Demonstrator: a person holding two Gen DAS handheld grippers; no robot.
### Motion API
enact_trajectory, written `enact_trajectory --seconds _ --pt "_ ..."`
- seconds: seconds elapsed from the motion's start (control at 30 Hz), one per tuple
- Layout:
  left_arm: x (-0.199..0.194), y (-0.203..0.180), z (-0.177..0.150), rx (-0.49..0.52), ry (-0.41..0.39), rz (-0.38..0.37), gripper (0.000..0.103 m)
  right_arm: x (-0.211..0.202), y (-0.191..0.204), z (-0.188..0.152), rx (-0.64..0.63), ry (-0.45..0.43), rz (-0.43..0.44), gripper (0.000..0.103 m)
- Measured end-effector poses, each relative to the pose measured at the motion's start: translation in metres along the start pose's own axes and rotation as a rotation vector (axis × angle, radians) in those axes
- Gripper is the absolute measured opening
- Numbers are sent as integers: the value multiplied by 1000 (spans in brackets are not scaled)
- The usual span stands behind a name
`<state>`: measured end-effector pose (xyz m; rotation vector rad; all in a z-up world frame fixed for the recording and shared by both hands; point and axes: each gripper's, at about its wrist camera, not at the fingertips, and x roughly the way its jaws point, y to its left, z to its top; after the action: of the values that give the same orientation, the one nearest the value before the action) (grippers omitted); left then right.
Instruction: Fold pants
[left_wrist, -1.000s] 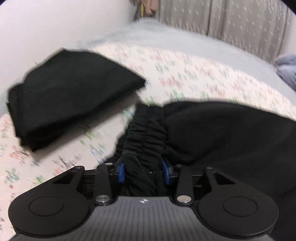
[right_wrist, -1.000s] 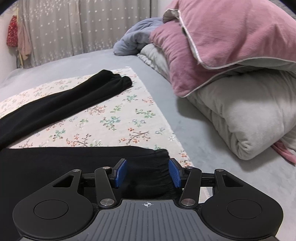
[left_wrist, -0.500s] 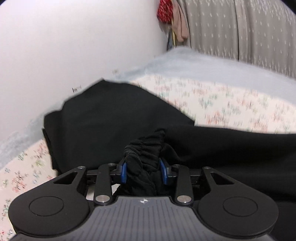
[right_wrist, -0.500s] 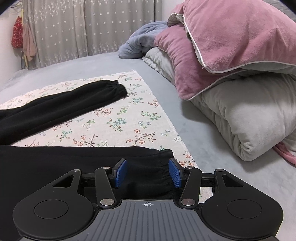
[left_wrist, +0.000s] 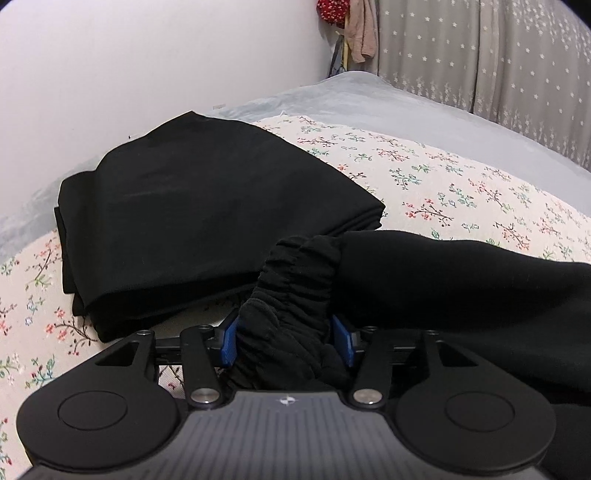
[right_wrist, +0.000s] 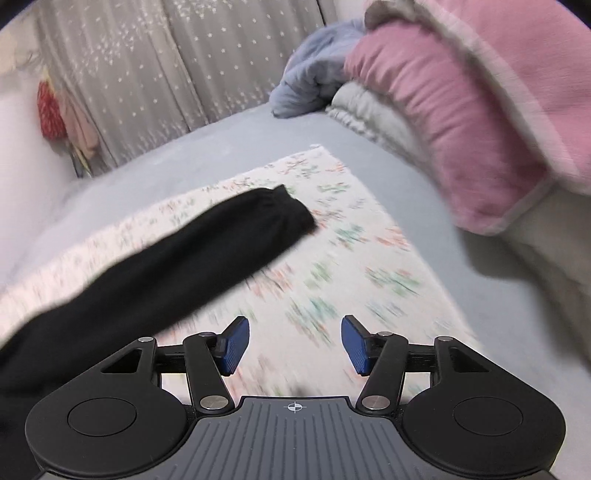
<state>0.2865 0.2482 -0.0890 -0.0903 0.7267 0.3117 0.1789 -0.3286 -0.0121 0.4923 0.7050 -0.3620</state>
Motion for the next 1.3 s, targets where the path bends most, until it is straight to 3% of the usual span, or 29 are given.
enact_trajectory --seconds 0.1,0.27,0.3,0.33,0.37,0.4,0.47,0.6,0.67,0.73,0.8,0.87,0.97,1.03,1.07,1.2,1.23,1.3 --pt "2 -3 -2 17 -4 7 57 61 -3 34 104 25 -14 55" --pt "5 -8 -2 13 -10 26 56 145 -11 62 275 45 -29 53" --pt "4 -8 -2 15 -16 26 55 152 -11 64 282 21 -34 31" --pt "3 -7 -2 15 -20 24 55 156 -8 66 257 6 -45 21" --pt "2 -5 -2 10 -25 17 54 160 -2 69 221 24 -66 18" --pt "2 -4 -1 1 -26 7 54 159 6 73 176 31 -91 13" --pt "0 -2 -1 -18 -27 -25 54 127 20 86 73 -48 -89 12" --pt "0 -13 -5 42 -15 -31 55 12 33 97 -106 -291 -85 11" --pt "-1 -18 -6 91 -21 -11 57 -28 27 82 -165 -338 -133 11" --pt "-1 -19 -6 111 -18 -3 62 -40 11 56 -186 -288 -195 12" --pt "-1 -15 -3 130 -4 0 75 -13 -16 24 -157 -89 -238 17" --pt "-4 -10 3 141 8 0 81 22 -42 -3 -104 105 -238 19" --pt "-26 1 14 135 -14 -33 86 26 -48 -9 -113 87 -230 30" --pt "-48 9 19 121 -57 -58 92 10 -33 12 -225 -13 -209 51" --pt "-56 11 21 113 -81 -57 93 3 -25 20 -276 -59 -199 68" --pt "-68 23 38 44 -126 -57 96 14 -12 39 -366 -81 -198 71" --pt "-63 25 44 9 -118 -80 96 22 -15 44 -354 -70 -188 70" --pt "-42 24 55 -46 -40 -198 96 45 -18 45 -319 -25 -171 66"
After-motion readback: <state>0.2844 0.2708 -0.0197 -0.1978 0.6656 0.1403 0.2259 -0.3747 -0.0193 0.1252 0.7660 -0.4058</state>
